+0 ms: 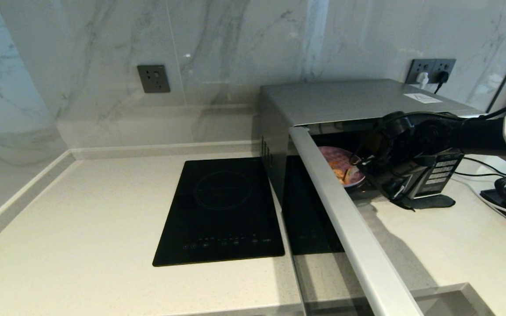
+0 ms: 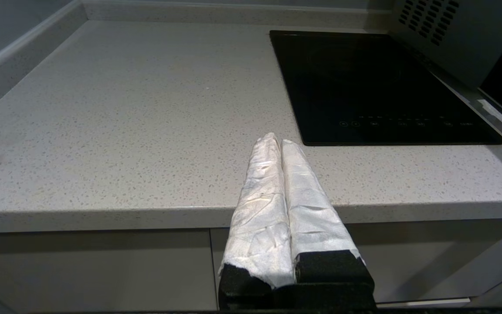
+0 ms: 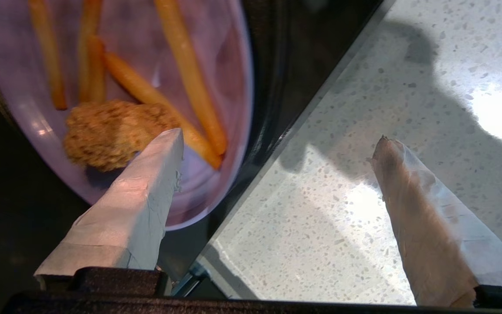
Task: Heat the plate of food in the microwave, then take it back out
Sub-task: Take the plate out of the microwave
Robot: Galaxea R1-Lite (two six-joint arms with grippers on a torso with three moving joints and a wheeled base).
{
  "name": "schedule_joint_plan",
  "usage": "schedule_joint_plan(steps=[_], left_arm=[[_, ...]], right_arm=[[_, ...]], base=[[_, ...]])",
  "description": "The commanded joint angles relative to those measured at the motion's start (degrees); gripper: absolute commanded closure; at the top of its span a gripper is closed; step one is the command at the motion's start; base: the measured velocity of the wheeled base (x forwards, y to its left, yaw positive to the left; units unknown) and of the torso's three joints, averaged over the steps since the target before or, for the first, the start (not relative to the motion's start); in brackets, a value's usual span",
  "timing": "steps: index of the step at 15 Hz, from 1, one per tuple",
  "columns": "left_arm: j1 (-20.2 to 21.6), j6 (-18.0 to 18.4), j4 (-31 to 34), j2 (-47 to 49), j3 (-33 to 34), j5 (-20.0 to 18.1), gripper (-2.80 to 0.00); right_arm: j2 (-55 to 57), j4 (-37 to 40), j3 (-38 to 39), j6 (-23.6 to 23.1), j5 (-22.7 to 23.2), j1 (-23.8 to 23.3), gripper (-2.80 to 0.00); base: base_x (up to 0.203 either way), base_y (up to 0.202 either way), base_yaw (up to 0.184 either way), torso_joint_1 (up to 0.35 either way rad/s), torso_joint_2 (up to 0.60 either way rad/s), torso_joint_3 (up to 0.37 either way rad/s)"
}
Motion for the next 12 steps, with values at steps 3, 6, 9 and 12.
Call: schedule_joint_plan(steps=[3, 6, 9, 12], left_arm=[[0.0, -0.1, 0.0, 0.1, 0.0, 0.0, 0.00], [0.0, -0.1, 0.0, 0.1, 0.0, 0.0, 0.00], [0.0, -0.1, 0.0, 0.1, 0.0, 0.0, 0.00], [0.0, -0.1, 0.0, 0.1, 0.0, 0.0, 0.00]], right_arm=[[0.7, 0.2, 0.6, 0.4, -0.2, 0.0, -2.80], [0.7, 0.2, 1.0, 0.4, -0.7, 0.0, -2.80], [0.3, 0.2, 2.2, 0.4, -0.7, 0.0, -2.80], [-0.7, 0.2, 3.7, 0.4, -0.9, 0.0, -2.80]], base=[[0.000, 0.000, 0.000, 0.000, 0.00, 0.000], [0.000, 0.000, 0.000, 0.000, 0.00, 0.000], [0.000, 0.000, 0.000, 0.000, 0.00, 0.000], [0.000, 0.000, 0.000, 0.000, 0.00, 0.000]])
